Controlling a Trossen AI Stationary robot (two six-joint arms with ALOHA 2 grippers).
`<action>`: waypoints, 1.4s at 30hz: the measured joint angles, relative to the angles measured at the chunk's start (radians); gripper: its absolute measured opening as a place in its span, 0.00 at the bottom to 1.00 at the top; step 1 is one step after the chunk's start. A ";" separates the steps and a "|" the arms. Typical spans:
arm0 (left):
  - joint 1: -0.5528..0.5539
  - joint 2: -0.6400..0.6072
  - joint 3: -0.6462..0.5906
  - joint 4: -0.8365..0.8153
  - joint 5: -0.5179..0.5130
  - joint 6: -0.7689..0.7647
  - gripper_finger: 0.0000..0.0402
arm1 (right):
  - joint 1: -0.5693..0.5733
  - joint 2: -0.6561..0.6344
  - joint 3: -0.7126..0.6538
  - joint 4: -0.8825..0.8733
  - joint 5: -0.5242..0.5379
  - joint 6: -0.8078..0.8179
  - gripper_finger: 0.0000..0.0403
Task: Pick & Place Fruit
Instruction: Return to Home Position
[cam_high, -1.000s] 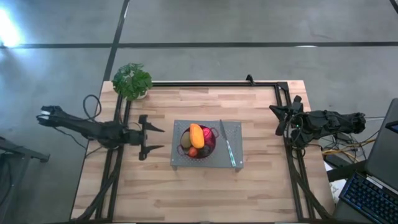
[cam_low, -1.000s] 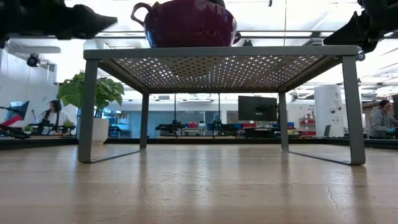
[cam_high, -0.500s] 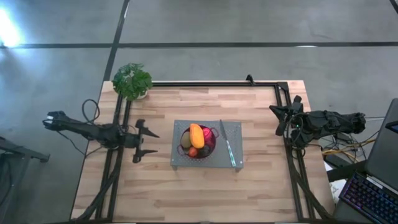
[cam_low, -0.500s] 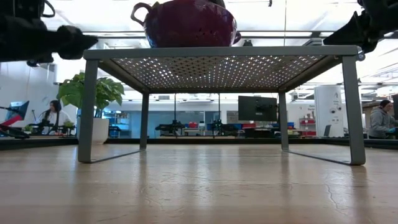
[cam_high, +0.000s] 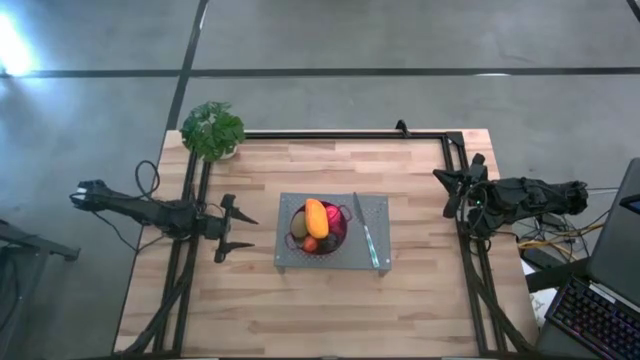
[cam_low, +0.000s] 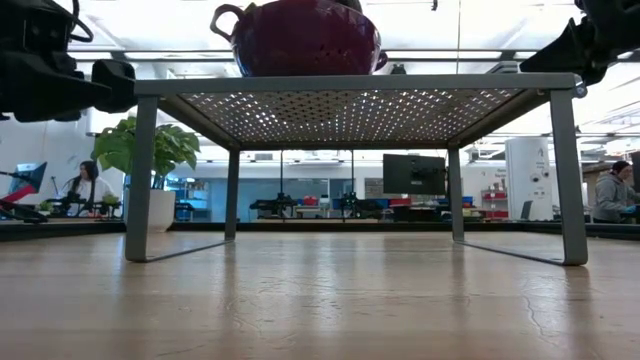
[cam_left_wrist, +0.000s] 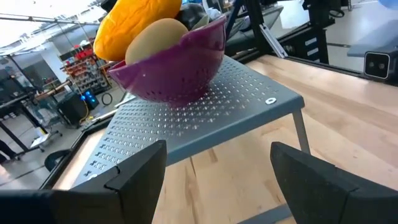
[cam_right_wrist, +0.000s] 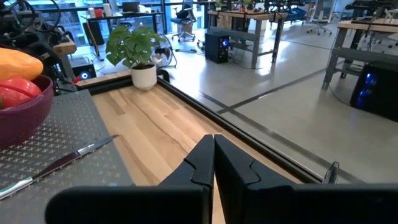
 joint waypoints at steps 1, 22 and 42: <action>0.000 0.000 0.000 0.000 0.000 0.000 0.73 | 0.000 0.000 0.000 0.000 0.000 0.000 0.02; 0.000 0.000 0.001 0.000 -0.001 0.000 0.73 | -0.143 -0.003 -0.042 0.138 -0.055 0.120 0.02; 0.000 0.000 0.001 0.001 -0.001 0.000 0.73 | -0.359 -0.008 -0.456 0.742 -0.584 -0.294 0.02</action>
